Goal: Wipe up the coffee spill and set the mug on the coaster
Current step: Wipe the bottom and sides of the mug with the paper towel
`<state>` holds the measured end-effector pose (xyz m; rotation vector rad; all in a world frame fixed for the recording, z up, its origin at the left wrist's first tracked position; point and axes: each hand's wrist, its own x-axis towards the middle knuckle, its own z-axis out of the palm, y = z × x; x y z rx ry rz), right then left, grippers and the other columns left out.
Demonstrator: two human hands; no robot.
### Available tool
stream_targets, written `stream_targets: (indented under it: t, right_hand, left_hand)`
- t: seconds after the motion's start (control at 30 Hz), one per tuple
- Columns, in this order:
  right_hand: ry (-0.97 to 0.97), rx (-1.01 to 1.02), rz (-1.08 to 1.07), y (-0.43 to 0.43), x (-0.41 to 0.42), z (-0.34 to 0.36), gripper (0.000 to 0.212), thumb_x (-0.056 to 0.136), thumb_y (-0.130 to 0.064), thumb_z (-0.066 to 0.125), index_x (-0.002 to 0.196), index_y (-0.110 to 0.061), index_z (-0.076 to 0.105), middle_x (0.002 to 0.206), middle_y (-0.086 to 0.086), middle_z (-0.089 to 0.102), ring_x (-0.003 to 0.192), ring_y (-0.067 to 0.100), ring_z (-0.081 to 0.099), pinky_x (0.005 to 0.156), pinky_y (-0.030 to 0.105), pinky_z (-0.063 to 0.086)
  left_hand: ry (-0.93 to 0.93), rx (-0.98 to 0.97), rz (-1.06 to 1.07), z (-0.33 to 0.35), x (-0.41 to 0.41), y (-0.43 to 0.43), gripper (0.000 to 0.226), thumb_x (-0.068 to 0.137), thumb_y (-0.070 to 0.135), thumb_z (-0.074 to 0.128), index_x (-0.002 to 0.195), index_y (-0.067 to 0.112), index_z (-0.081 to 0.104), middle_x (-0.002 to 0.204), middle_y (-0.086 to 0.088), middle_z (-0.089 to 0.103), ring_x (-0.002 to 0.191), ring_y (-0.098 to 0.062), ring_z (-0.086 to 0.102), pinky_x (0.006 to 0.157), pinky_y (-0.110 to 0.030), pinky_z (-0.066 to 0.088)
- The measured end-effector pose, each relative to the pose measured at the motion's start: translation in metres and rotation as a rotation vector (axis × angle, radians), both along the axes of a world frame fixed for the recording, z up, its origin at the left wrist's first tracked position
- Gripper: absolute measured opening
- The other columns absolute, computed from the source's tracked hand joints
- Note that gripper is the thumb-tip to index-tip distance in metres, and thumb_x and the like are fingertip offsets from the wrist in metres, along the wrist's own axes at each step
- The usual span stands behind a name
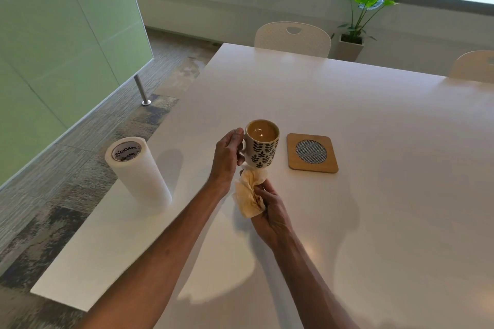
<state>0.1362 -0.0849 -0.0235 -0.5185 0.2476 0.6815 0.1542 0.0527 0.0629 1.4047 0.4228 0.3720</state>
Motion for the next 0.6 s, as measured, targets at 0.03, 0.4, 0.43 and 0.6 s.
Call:
stream_targets:
  t: [0.03, 0.4, 0.43, 0.6]
  right_hand:
    - [0.006, -0.003, 0.003, 0.002, 0.003, 0.001, 0.051, 0.110, 0.010, 0.035, 0.155, -0.004, 0.055, 0.151, 0.027, 0.062, 0.118, 0.037, 0.074, 0.102, 0.048, 0.061]
    - [0.057, 0.125, 0.062, 0.009, 0.013, 0.020, 0.060, 0.099, 0.017, 0.038, 0.148, -0.006, 0.063, 0.152, 0.028, 0.061, 0.117, 0.041, 0.077, 0.093, 0.052, 0.067]
    - [0.054, 0.125, 0.086, 0.005, 0.011, 0.019, 0.059, 0.099, 0.017, 0.038, 0.145, -0.004, 0.068, 0.153, 0.027, 0.061, 0.117, 0.040, 0.077, 0.096, 0.051, 0.066]
    - [0.009, 0.104, 0.141, -0.025, 0.002, 0.018, 0.057, 0.094, 0.016, 0.042, 0.139, -0.001, 0.072, 0.152, 0.027, 0.061, 0.112, 0.036, 0.079, 0.097, 0.045, 0.063]
  left_hand:
    - [-0.003, -0.004, -0.002, 0.000, -0.001, 0.000, 0.030, 0.116, 0.028, 0.048, 0.091, 0.019, 0.061, 0.074, 0.007, 0.046, 0.063, -0.004, 0.045, 0.053, -0.022, 0.036]
    - [0.010, 0.033, -0.008, 0.003, -0.009, 0.000, 0.029, 0.117, 0.029, 0.047, 0.093, 0.018, 0.062, 0.076, 0.008, 0.052, 0.067, -0.005, 0.051, 0.052, -0.019, 0.043]
    - [0.009, 0.041, -0.007, 0.004, -0.009, 0.002, 0.030, 0.117, 0.029, 0.047, 0.093, 0.015, 0.060, 0.076, 0.007, 0.050, 0.065, -0.006, 0.049, 0.052, -0.023, 0.041]
    - [0.004, 0.027, 0.006, 0.005, -0.007, 0.006, 0.031, 0.117, 0.028, 0.047, 0.090, 0.019, 0.058, 0.076, 0.004, 0.046, 0.069, -0.008, 0.045, 0.055, -0.021, 0.038]
